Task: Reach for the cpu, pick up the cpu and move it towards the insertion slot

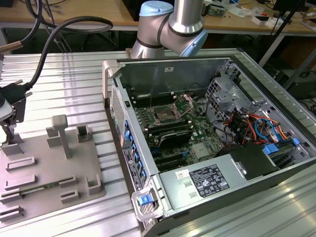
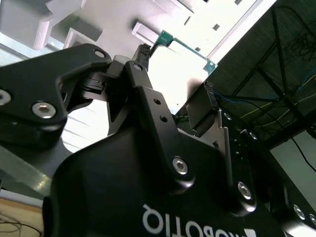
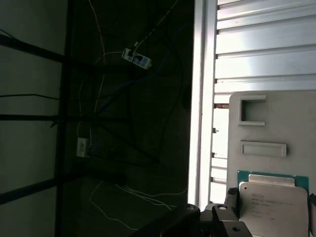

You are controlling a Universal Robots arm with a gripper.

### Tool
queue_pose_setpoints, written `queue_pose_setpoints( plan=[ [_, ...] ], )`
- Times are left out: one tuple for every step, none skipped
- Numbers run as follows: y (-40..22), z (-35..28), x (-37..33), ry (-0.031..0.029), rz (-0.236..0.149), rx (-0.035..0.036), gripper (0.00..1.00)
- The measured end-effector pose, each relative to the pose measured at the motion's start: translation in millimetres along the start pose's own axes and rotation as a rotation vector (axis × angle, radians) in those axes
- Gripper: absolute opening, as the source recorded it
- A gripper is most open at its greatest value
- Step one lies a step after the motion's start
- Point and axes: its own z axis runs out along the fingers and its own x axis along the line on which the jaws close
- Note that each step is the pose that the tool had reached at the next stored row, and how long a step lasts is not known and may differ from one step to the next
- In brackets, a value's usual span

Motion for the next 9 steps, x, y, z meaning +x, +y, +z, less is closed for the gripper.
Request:
queue_pose_setpoints(
  plan=[
    [0.0, -0.4, 0.0, 0.0000, 0.000, 0.0000, 0.55],
    [0.0, -0.7, 0.0, -0.0001, 0.000, 0.0000, 0.55],
    [0.0, -1.4, 0.1, 0.0001, 0.000, 0.0001, 0.55],
    [0.0, -2.3, 0.0, 0.0001, 0.000, 0.0001, 0.55],
    [0.0, -3.0, 0.1, 0.0001, 0.000, 0.0001, 0.55],
    [0.0, -3.3, 0.1, 0.0001, 0.000, 0.0001, 0.55],
    [0.1, -3.8, 0.1, 0.0001, 0.000, 0.0000, 0.55],
    [0.1, -4.3, 0.1, 0.0000, 0.000, 0.0000, 0.55],
    [0.1, -4.7, 0.1, 0.0000, 0.000, 0.0000, 0.55]
  ],
)
